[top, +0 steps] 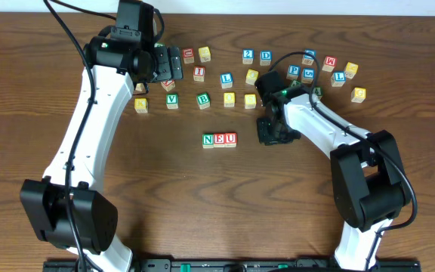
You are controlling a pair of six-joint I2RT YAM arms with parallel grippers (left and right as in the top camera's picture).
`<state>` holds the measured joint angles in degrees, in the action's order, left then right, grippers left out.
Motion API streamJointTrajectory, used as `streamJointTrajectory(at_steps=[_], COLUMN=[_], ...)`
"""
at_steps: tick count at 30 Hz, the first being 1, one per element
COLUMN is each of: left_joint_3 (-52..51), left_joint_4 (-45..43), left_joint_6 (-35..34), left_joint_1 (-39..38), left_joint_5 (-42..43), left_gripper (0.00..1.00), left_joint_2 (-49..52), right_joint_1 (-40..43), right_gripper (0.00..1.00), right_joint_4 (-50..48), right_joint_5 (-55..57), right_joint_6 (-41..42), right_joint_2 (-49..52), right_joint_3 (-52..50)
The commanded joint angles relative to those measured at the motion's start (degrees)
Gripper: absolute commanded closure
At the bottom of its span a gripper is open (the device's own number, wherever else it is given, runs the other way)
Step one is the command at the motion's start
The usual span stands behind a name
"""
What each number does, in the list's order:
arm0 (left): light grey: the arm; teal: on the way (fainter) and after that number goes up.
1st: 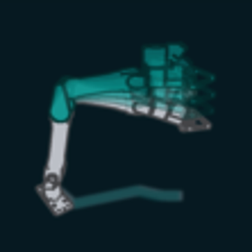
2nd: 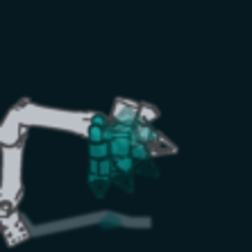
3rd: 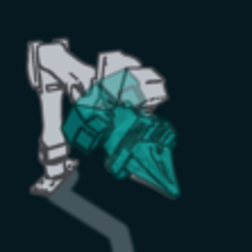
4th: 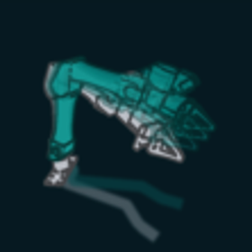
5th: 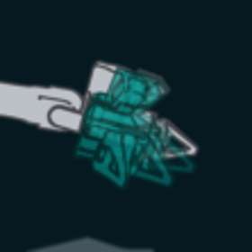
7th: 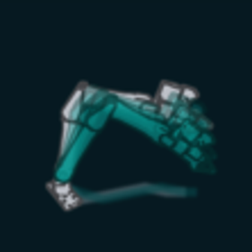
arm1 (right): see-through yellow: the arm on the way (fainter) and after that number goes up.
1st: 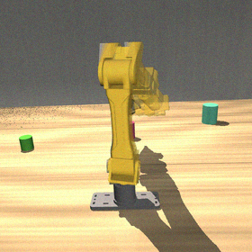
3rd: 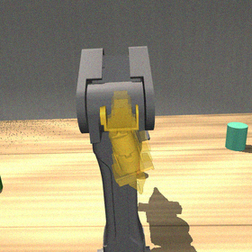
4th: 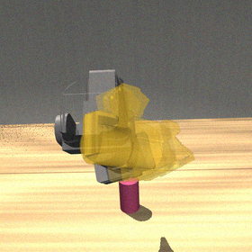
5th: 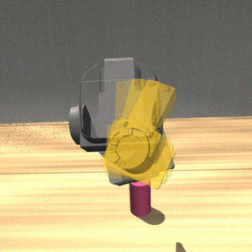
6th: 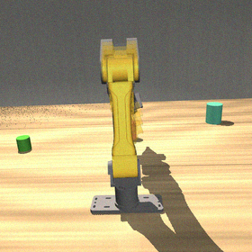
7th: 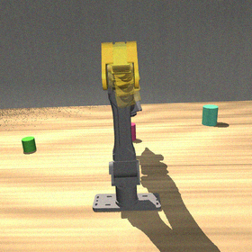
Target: Spell out NEURIPS
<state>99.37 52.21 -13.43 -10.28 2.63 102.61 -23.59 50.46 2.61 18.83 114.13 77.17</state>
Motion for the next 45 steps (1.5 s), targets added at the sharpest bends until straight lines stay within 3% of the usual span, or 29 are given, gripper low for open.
streamJointTrajectory(at_steps=[1,12,23,45], left_joint_3=[1.0,1.0,1.0,1.0], left_joint_4=[0.0,0.0,0.0,0.8], left_joint_6=[0.8,0.8,0.8,0.8], left_joint_1=[0.2,0.2,0.2,0.2], left_joint_5=[-0.7,-0.7,-0.7,-0.7], left_gripper=[0.02,0.02,0.02,0.02], left_joint_2=[0.3,0.3,0.3,0.3], right_joint_1=[-0.4,-0.4,-0.5,-3.7], right_gripper=[0.77,0.83,0.8,0.83], right_joint_4=[1.6,13.9,26.7,27.3], right_joint_5=[0.9,-1.7,-7.6,-12.3], right_joint_6=[0.4,0.4,0.4,0.4], right_joint_2=[0.2,0.2,0.2,0.3], right_joint_3=[2.6,9.2,10.4,2.8])
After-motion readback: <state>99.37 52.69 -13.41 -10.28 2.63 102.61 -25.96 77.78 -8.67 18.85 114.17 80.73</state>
